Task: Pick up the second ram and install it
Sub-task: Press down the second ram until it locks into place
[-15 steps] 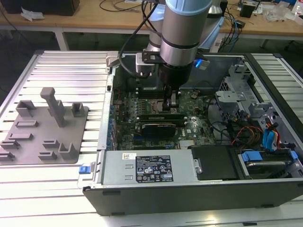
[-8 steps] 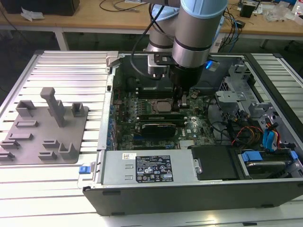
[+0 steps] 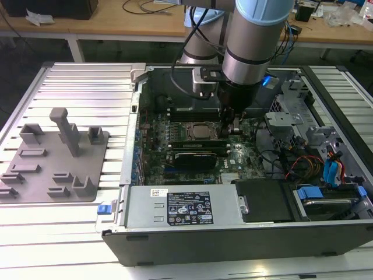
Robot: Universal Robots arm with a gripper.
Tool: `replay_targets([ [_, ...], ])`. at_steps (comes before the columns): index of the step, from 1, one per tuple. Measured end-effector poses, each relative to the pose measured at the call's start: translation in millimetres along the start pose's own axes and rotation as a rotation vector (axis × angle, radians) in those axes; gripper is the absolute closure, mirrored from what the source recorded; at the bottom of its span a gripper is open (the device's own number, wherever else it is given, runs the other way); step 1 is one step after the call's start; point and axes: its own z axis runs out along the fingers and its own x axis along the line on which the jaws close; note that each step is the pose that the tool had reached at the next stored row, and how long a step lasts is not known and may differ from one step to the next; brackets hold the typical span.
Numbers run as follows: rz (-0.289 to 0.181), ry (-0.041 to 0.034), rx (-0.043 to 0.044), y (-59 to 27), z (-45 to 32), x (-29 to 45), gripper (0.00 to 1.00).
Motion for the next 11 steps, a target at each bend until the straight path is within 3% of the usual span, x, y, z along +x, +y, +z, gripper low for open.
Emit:
replay_targets([
  [6, 0.0, 0.0, 0.0, -1.9, 2.5, -1.1, 0.92],
  [11, 0.0, -0.0005, 0.0, -1.8, 11.0, -3.1, 0.92],
])
